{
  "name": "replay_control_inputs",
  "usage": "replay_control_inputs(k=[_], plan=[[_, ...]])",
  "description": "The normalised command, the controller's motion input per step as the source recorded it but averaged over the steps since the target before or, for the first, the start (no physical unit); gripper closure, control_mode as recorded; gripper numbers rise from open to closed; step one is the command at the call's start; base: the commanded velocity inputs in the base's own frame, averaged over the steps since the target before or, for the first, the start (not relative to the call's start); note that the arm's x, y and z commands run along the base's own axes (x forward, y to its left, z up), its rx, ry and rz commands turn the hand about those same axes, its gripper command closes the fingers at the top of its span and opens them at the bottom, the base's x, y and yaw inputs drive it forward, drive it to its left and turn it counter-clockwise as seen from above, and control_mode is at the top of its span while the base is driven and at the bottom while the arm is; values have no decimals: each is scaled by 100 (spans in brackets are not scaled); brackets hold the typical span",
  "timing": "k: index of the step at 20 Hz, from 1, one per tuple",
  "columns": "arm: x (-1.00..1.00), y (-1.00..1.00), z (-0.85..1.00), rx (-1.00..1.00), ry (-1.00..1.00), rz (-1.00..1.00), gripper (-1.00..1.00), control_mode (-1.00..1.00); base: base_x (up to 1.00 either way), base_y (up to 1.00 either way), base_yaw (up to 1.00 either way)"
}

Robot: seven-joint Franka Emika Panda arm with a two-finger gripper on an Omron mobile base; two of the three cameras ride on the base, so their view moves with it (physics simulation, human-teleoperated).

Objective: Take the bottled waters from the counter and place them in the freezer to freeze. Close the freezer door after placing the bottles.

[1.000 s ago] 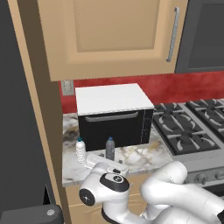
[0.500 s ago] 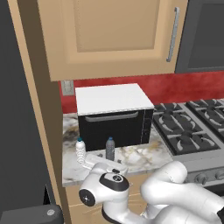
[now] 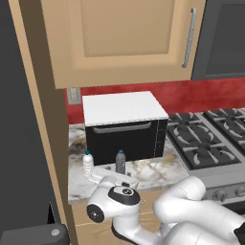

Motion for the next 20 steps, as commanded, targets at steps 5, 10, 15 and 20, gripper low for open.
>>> replay_control_inputs(k=[5, 10, 15, 20], plan=[[16, 0, -7, -2, 0, 0, -100, -100, 0, 0, 0], [17, 0, -8, -2, 0, 0, -100, -100, 0, 0, 0], [10, 0, -6, -3, 0, 0, -100, -100, 0, 0, 0], [11, 0, -5, -3, 0, 0, -100, -100, 0, 0, 0]])
